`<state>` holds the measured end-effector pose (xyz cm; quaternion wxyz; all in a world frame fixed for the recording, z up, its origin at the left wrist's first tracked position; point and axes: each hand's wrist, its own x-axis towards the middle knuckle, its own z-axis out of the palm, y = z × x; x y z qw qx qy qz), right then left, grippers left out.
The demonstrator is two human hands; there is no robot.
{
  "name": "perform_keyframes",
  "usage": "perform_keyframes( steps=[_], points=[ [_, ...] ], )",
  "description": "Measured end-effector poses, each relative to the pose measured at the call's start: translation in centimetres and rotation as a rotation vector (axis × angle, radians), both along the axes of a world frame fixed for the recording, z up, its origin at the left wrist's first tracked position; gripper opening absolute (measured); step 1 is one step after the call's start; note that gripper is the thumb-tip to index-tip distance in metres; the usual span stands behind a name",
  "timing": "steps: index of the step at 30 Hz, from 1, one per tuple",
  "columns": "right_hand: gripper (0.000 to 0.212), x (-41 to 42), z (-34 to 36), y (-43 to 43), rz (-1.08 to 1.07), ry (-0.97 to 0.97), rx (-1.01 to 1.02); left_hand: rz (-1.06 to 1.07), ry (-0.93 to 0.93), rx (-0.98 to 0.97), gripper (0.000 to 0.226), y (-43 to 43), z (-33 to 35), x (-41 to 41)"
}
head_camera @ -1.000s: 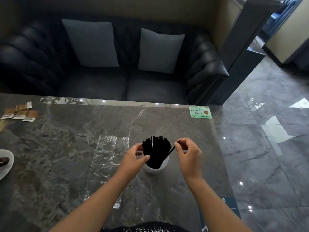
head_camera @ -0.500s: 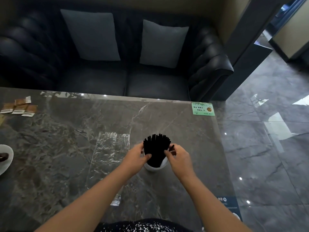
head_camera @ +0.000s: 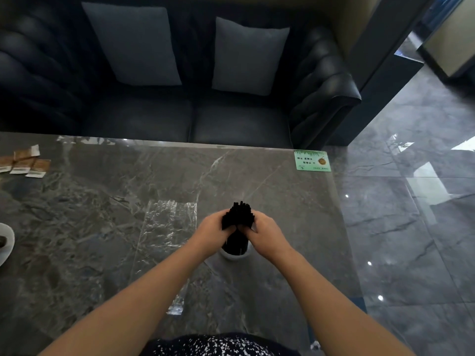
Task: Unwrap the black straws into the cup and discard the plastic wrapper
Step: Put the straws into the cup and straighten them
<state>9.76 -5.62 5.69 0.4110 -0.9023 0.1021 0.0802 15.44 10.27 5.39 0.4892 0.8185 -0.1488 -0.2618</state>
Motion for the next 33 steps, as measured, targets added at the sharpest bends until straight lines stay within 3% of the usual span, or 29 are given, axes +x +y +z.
perform_keyframes(
  steps=[3,7,10,17,26,30,33],
  points=[
    [0.019,-0.4,0.0,-0.3,-0.057,-0.028,0.070,0.087,0.047,-0.084,0.029,0.4,0.0,0.1],
    [0.022,-0.9,0.0,-0.4,-0.086,-0.036,0.145,0.101,0.133,-0.163,0.039,0.9,0.2,0.0],
    [0.022,-0.7,-0.2,0.0,-0.094,0.009,0.182,0.056,0.107,-0.125,0.044,0.7,0.0,-0.3],
    [0.014,-0.3,0.1,0.5,-0.166,-0.001,0.205,0.207,0.102,-0.126,0.004,-0.4,0.3,-0.5],
    [0.012,-0.7,-0.4,0.5,-0.237,0.077,0.391,0.170,0.260,-0.136,0.021,-0.2,-0.2,-0.8],
    [0.013,-0.9,-0.4,0.4,-0.231,0.077,0.397,0.141,0.214,-0.171,0.025,0.0,0.3,-0.7],
    [0.025,-1.1,0.1,0.1,-0.219,0.025,0.302,0.149,0.144,-0.203,0.030,0.1,0.9,-0.3]
  ],
)
